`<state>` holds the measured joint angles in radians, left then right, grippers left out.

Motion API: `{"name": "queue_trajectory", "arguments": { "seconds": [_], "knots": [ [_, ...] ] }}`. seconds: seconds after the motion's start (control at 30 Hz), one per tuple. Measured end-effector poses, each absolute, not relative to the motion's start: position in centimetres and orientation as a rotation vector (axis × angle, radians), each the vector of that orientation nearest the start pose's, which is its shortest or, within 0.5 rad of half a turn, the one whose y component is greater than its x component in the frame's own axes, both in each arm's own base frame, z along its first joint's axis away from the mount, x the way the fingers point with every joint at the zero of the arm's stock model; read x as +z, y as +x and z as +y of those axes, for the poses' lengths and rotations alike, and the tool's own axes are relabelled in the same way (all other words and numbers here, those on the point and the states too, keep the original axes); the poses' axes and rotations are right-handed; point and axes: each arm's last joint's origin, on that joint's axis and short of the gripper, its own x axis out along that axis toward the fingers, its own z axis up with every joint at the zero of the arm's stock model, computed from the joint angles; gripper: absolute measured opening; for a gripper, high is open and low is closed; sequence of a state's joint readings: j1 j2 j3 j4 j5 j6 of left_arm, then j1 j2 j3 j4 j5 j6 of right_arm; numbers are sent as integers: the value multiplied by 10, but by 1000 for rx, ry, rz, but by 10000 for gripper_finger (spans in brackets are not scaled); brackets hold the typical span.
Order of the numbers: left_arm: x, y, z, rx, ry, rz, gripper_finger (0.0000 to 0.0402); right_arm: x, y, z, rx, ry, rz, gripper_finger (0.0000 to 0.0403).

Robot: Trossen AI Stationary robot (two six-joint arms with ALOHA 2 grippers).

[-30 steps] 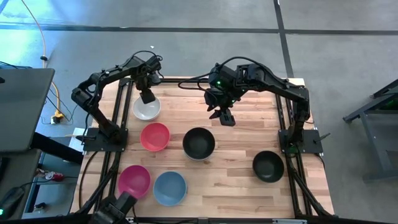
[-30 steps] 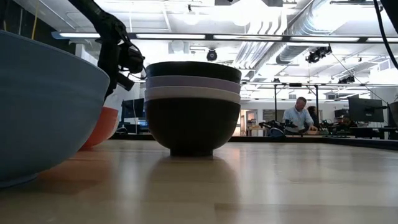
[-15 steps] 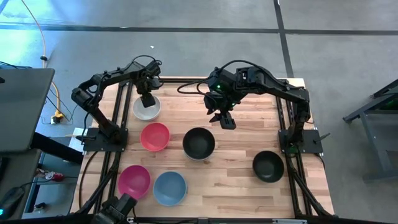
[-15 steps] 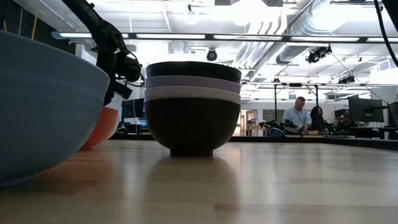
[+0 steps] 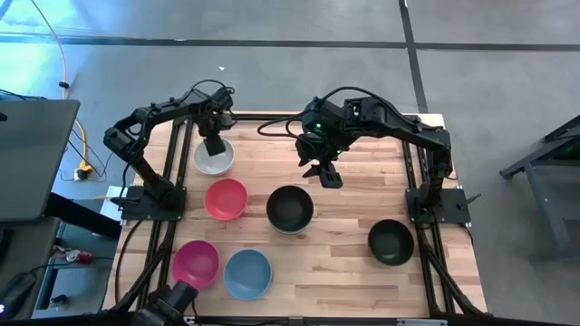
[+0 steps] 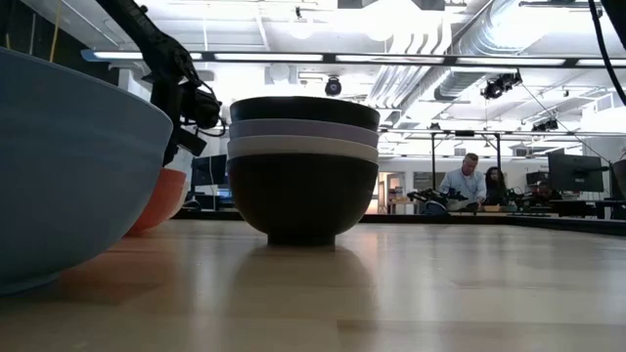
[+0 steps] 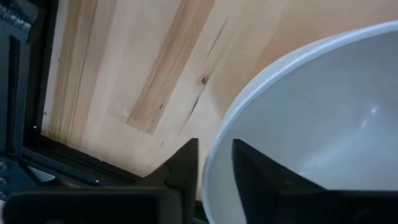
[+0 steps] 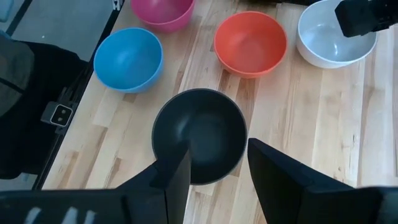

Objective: Nest bowls inside each other
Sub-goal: Stack the white bowl on top of the black bowl

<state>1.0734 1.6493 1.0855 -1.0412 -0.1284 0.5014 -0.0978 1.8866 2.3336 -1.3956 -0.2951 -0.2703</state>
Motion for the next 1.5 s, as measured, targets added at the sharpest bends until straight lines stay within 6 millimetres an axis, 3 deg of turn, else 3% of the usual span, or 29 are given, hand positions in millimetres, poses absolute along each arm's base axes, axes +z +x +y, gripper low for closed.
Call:
{"name": "queue_trajectory", "arguments": {
  "seconds": [0.17,0.53,0.9,1.23,1.5],
  "knots": [
    [190,123,247,509,-432,1629,13,437,352,-26,306,-66,896,152],
    [196,122,248,498,-480,1604,4,438,353,-26,315,-93,878,152],
    [252,140,259,495,-496,1482,1,436,351,-26,309,-85,911,152],
    [305,169,247,435,-460,1393,0,428,336,-39,182,-35,1093,152],
    [330,189,225,396,-445,1407,0,460,303,-59,100,-29,958,152]
  ]
}}
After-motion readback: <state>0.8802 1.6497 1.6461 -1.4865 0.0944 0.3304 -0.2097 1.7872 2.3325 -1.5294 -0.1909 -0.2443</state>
